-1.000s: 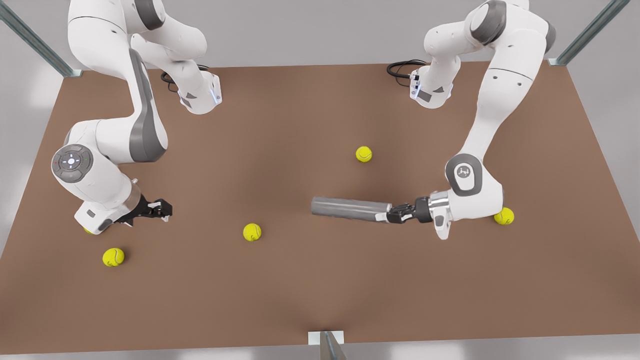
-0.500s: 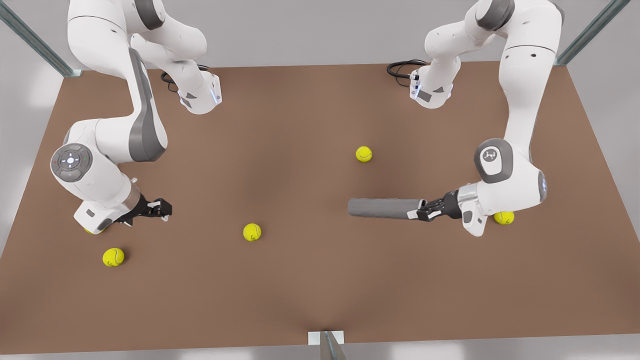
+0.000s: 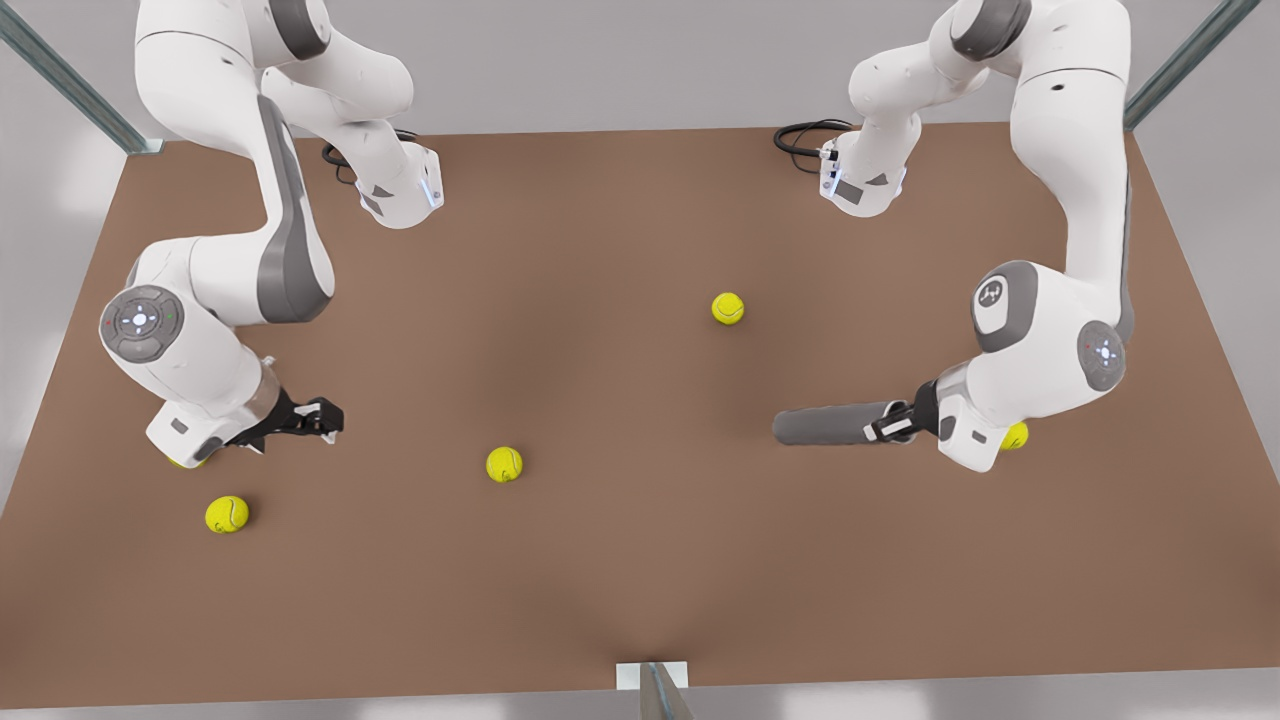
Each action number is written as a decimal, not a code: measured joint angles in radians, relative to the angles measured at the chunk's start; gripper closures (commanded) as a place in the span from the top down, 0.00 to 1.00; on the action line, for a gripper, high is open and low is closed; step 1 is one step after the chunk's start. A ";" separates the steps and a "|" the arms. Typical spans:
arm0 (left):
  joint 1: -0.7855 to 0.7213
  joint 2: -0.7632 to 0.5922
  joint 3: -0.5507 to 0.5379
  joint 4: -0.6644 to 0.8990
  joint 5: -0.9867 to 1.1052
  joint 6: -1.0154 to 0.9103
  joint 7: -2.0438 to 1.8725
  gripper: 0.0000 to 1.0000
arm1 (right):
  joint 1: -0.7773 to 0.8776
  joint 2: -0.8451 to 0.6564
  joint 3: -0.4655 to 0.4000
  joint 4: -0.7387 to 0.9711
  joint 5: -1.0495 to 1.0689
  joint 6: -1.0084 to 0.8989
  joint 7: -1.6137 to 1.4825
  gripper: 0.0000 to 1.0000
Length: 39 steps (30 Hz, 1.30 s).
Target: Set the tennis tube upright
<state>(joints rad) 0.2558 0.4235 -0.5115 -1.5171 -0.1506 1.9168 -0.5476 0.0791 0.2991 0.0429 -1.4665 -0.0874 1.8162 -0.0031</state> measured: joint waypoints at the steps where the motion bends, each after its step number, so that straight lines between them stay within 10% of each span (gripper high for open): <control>1: -0.001 0.000 -0.003 0.008 0.028 -0.013 -0.001 0.21 | 0.002 0.000 0.000 -0.001 0.000 0.000 0.001 1.00; 28: -0.059 0.087 -0.004 0.014 0.446 -0.045 -0.054 0.21 | 0.001 0.012 0.000 -0.005 0.000 0.002 0.002 1.00; 35: -0.067 0.087 -0.004 0.017 0.440 -0.049 -0.052 0.99 | 0.002 0.011 0.000 -0.005 0.000 0.002 0.002 1.00; 39: -0.070 0.081 -0.003 0.017 0.449 -0.061 -0.051 0.99 | 0.002 0.011 0.000 -0.005 0.000 -0.002 0.002 1.00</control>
<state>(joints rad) 0.1855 0.5045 -0.5143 -1.5002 0.2983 1.8554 -0.5986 0.0813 0.3099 0.0429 -1.4711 -0.0874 1.8147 -0.0015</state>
